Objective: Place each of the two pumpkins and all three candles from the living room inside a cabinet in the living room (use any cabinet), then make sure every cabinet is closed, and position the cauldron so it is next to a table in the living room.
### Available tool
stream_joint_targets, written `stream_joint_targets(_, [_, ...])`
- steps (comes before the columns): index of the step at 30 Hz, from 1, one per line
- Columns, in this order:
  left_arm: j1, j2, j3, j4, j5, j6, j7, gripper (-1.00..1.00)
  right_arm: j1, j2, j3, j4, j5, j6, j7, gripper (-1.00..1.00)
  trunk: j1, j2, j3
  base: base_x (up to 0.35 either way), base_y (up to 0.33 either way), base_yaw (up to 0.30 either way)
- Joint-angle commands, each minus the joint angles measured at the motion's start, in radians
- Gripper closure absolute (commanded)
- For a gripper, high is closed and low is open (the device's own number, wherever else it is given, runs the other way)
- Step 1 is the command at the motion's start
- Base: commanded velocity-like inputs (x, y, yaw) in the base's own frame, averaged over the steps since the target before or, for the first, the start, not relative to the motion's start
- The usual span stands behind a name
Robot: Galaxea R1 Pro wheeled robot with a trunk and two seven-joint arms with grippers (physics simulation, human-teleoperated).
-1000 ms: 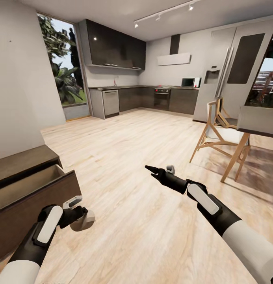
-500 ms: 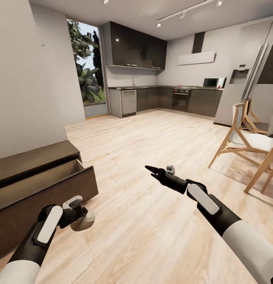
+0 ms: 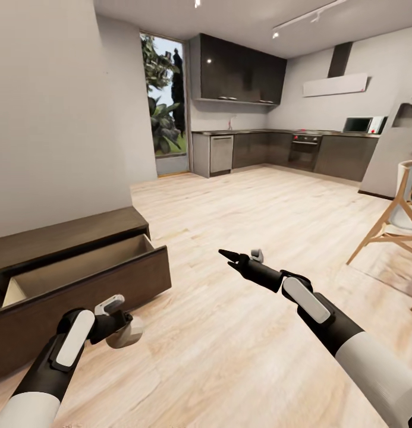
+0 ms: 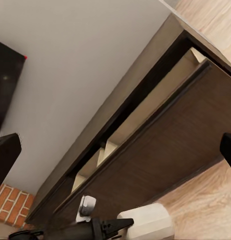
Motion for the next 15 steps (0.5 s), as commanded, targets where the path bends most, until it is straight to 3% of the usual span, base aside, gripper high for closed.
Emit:
stream_joint_targets(1, [-0.001, 0.000, 0.000, -0.001, 0.013, 0.002, 0.010, 1.00, -0.001, -0.001, 0.002, 0.000, -0.006, 0.002, 0.001, -1.00, 0.000, 0.000, -0.001, 0.000, 0.000, 0.290])
stream_joint_targets(6, [-0.001, 0.000, -0.001, -0.001, 0.014, 0.002, 0.010, 1.00, -0.001, -0.001, 0.002, 0.000, -0.006, 0.002, 0.001, -1.00, 0.000, 0.000, -0.001, 0.000, 0.000, 0.227])
stream_joint_targets(15, [-0.001, 0.000, -0.001, -0.001, 0.014, 0.002, 0.010, 1.00, -0.001, 0.000, 0.002, 0.000, -0.006, 0.002, 0.001, -1.00, 0.000, 0.000, -0.001, 0.000, 0.000, 0.017])
